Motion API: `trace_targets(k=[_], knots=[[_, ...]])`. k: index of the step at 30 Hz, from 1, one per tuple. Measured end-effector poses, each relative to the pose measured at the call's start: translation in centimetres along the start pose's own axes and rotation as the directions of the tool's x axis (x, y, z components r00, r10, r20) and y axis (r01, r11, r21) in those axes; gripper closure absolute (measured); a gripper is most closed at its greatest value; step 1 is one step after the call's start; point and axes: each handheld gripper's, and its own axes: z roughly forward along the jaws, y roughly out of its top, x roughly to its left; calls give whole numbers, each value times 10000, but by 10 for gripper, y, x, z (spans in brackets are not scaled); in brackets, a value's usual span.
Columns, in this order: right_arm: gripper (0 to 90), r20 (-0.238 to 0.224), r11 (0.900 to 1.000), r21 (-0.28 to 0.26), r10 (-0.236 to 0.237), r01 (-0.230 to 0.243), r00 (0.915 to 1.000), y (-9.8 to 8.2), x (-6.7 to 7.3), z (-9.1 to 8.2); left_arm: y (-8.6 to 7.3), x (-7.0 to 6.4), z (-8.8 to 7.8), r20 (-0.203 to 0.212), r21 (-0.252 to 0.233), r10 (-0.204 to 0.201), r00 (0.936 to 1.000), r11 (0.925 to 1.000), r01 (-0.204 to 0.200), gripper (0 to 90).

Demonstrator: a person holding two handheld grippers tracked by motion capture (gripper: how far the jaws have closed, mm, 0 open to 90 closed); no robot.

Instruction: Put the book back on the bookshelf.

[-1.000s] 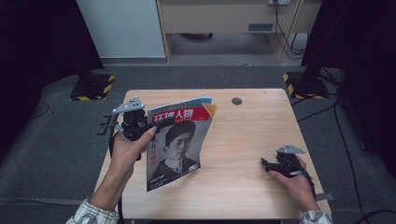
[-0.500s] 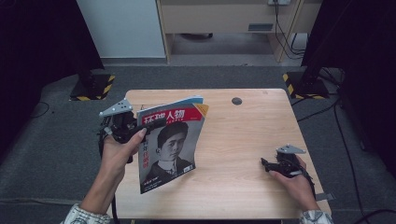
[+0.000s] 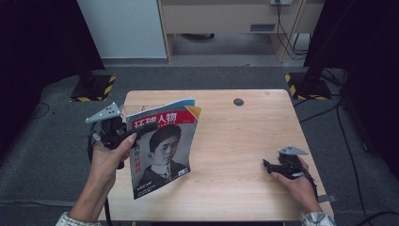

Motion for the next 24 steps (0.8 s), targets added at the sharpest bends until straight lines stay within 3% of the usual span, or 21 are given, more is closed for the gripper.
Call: trace_targets(k=[24], knots=[[223,-1,10000,-5,-1,1,10000,0,0,0,-13,16,-30,-503,-182,-258,9984,9995,250,864]])
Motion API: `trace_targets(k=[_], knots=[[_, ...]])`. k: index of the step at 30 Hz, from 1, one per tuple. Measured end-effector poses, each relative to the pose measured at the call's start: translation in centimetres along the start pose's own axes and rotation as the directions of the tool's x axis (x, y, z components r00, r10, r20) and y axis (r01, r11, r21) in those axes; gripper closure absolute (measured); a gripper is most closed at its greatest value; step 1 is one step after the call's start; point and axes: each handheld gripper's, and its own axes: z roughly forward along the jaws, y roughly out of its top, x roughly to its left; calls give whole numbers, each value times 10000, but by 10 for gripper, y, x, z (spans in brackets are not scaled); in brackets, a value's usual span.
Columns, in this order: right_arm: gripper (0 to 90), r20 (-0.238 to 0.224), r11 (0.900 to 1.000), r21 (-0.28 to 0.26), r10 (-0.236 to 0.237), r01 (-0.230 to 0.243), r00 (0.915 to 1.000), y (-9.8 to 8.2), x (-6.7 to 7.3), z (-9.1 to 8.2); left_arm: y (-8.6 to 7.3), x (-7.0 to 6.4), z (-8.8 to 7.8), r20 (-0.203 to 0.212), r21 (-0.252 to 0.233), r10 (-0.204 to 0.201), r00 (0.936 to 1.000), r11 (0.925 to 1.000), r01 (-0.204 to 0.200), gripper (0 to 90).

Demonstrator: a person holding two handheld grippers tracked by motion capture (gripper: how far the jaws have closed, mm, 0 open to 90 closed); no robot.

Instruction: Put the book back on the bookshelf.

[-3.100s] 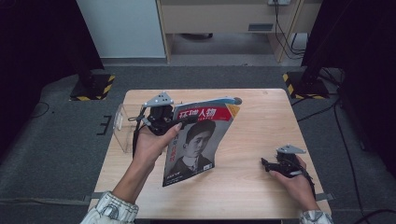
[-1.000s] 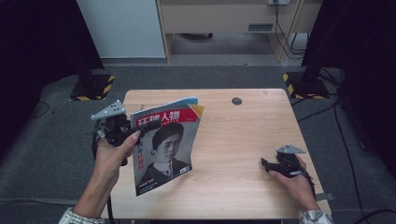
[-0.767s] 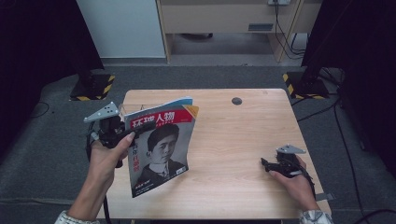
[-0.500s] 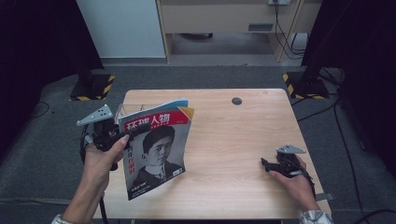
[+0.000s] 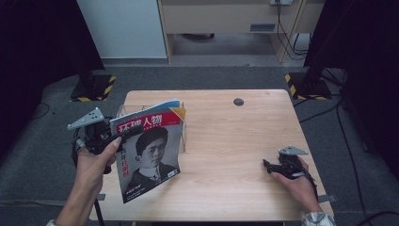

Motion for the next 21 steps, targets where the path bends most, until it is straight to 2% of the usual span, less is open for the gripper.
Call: trace_targets(k=[21], knots=[[224,0,10000,6,-1,1,10000,0,0,0,-7,16,-16,-488,-146,-309,9983,9994,302,864]])
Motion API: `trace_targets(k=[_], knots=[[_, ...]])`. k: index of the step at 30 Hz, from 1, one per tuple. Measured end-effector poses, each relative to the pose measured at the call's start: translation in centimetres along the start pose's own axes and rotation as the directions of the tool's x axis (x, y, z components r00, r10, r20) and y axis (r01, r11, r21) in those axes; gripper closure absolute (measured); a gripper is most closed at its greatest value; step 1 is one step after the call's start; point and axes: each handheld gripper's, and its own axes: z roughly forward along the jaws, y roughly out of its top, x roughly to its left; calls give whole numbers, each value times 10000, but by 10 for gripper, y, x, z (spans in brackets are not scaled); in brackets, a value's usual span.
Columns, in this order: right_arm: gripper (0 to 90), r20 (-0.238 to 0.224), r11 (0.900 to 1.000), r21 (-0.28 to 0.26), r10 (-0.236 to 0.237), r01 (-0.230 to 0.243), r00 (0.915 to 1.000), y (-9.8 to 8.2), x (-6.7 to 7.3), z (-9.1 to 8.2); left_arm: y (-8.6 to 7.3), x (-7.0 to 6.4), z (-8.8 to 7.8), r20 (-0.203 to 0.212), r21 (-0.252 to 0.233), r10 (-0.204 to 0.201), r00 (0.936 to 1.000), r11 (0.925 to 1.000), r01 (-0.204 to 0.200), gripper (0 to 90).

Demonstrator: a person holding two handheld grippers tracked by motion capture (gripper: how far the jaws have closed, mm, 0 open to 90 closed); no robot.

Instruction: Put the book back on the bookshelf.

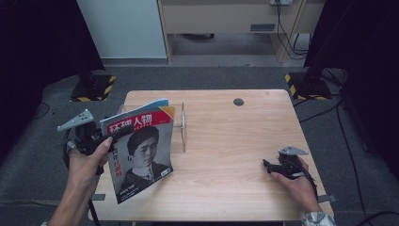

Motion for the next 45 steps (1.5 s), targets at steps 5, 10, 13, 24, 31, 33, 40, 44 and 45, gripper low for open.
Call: trace_targets(k=[5,10,13,24,31,33,40,44,45], knots=[[223,1,10000,-1,3,-3,10000,0,0,0,-1,2,-4,-57,-59,-20,10000,10000,19,864],[223,1,10000,0,-1,1,10000,0,0,0,-2,4,-8,-115,-133,-54,9999,9999,52,864],[223,2,10000,-3,1,-1,10000,0,0,0,-2,4,-10,-159,-135,-48,9999,9999,45,864],[223,2,10000,-26,-10,10,10000,0,0,0,-2,7,-18,-309,-332,-16,9995,9994,6,864],[223,5,10000,-30,-17,17,10000,0,0,0,-2,10,-23,-418,-462,-4,9991,9989,-16,864],[223,4,10000,-30,-17,17,10000,0,0,0,-2,11,-25,-449,-498,15,9990,9988,-38,864],[223,2,10000,-28,-9,9,10000,0,0,0,-4,12,-29,-513,-517,-58,9987,9987,31,864],[223,4,10000,-30,-17,17,10000,0,0,0,-4,12,-30,-532,-518,-61,9986,9986,34,864],[224,2,10000,-29,-15,15,10000,0,0,0,-4,12,-30,-539,-519,-61,9985,9986,33,864]])
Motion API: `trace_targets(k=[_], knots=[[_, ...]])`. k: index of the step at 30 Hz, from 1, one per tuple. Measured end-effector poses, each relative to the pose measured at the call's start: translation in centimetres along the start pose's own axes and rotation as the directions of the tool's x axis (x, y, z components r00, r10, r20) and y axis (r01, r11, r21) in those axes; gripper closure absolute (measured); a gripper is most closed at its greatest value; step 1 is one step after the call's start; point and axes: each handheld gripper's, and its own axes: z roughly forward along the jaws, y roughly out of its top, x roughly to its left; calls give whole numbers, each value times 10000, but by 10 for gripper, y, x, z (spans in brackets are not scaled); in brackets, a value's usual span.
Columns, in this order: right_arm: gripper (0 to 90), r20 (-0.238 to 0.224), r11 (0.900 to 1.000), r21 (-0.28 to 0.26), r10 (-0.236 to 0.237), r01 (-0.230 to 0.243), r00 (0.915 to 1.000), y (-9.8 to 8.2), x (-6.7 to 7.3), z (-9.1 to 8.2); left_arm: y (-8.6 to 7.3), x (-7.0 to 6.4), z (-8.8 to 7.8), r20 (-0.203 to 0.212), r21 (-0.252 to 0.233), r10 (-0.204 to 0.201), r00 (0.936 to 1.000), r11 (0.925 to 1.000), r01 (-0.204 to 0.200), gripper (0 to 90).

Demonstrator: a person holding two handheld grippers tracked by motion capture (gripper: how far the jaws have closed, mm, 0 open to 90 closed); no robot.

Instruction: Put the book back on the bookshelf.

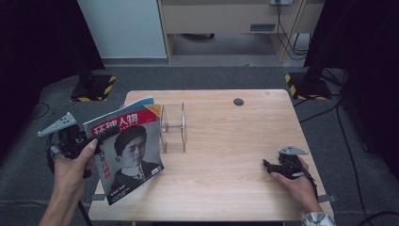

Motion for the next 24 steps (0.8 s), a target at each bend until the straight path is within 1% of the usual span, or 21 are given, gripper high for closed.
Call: trace_targets(k=[7,10,15,20,24], knots=[[223,0,10000,2,1,-1,10000,0,0,0,0,1,-4,-57,-58,-56,10000,10000,56,864],[223,3,10000,13,38,-38,10000,0,0,0,-1,2,-7,-173,19,-83,9998,10000,83,864],[223,-1,10000,4,7,-7,10000,0,0,0,-2,5,-13,-264,-86,-166,9995,9998,164,864],[223,0,10000,1,1,-1,10000,0,0,0,-3,7,-16,-379,-23,-120,9992,9999,120,864],[223,-1,10000,1,1,-1,10000,0,0,0,-3,8,-18,-398,-72,-154,9991,9999,152,864]])
